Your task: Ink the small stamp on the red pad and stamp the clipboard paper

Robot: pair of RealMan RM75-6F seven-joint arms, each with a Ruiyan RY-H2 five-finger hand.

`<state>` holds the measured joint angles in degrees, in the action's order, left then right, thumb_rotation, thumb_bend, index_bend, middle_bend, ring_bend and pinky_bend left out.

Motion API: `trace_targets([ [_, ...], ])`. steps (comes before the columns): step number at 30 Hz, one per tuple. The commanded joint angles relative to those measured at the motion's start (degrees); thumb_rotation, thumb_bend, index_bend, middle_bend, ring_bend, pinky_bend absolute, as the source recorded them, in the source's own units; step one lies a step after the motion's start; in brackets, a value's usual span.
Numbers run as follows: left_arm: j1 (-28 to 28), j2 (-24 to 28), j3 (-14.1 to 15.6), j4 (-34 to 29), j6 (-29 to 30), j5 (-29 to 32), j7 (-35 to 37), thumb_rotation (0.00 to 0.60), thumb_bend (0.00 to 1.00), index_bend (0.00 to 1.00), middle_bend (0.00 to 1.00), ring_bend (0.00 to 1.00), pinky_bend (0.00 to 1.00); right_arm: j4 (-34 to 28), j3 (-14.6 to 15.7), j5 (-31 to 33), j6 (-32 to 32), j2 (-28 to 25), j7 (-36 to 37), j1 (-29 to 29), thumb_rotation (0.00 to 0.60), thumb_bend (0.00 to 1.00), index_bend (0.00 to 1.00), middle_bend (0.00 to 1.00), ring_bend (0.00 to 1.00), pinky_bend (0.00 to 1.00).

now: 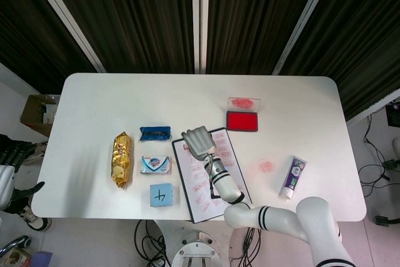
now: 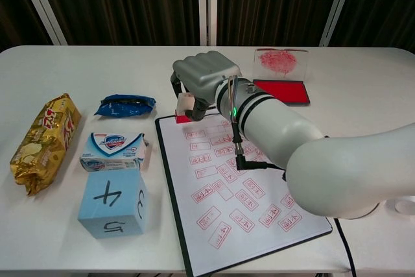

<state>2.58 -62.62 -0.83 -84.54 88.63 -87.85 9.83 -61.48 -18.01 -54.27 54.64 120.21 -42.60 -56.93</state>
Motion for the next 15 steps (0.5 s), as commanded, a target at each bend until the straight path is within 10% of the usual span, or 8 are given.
trace_targets([
  [1, -0.20, 0.12, -0.13, 0.37, 0.32, 0.06, 0.45, 0.600, 0.00, 0.20, 0.17, 0.16, 0.25, 1.32, 0.08, 0.47, 0.17, 1.24, -0.68, -0.37, 0.600, 0.47, 0.98, 0.83, 0.91, 0.99],
  [15, -0.91, 0.28, -0.26, 1.66, 0.83, 0.26, 2.35, 0.600, 0.00, 0.20, 0.17, 0.16, 0.25, 5.68, -0.68, 1.56, -0.94, 4.33, -1.68, -1.54, 0.600, 0.47, 0.98, 0.83, 0.91, 0.99],
])
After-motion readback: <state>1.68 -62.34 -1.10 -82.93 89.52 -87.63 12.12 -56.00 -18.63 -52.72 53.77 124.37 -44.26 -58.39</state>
